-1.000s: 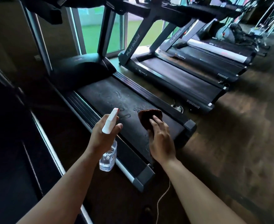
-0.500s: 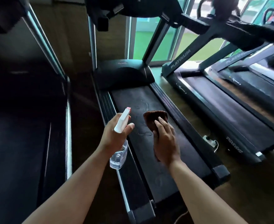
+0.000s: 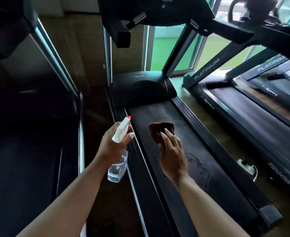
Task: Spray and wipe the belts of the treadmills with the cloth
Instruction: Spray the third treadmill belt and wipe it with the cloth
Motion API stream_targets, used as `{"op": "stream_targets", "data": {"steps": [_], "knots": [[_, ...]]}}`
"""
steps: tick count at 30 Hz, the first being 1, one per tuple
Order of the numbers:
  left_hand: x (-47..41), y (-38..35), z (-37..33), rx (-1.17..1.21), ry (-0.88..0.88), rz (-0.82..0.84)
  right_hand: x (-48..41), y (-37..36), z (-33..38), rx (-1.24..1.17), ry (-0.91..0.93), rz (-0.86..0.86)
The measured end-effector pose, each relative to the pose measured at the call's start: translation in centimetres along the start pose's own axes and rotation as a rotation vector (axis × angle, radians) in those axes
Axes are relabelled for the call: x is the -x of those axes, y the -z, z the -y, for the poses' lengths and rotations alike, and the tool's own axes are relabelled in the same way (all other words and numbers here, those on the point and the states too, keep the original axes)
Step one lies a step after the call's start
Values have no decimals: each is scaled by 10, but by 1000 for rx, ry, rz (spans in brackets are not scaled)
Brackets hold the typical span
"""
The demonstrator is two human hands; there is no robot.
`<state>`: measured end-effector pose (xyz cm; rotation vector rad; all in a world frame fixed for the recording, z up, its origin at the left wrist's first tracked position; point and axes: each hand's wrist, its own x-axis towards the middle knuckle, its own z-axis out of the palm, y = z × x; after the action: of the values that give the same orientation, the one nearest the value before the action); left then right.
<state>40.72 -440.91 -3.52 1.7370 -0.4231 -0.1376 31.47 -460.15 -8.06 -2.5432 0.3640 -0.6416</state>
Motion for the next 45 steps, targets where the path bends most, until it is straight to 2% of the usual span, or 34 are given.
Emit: {"op": "stream_targets", "data": {"steps": [6,13,19,33,36,45], "knots": [[-104,42,26,-91,-34,109,-79,-64,34,-9,-109,-88],[-191,47,40,-64,-56,215,-139,-91,44,27,-197,-137],[-239,21,46,-62,-117,282,-179,-98,17,43,-243,-191],[-326,-67,46,3,-130,407,-252,-79,-60,142,-304,-274],[-340,-85,50,22,-137,464,-257,-76,-73,162,-328,-295],[-389,-125,85,40,-134,729,-270,-110,-99,243,-565,-377]]}}
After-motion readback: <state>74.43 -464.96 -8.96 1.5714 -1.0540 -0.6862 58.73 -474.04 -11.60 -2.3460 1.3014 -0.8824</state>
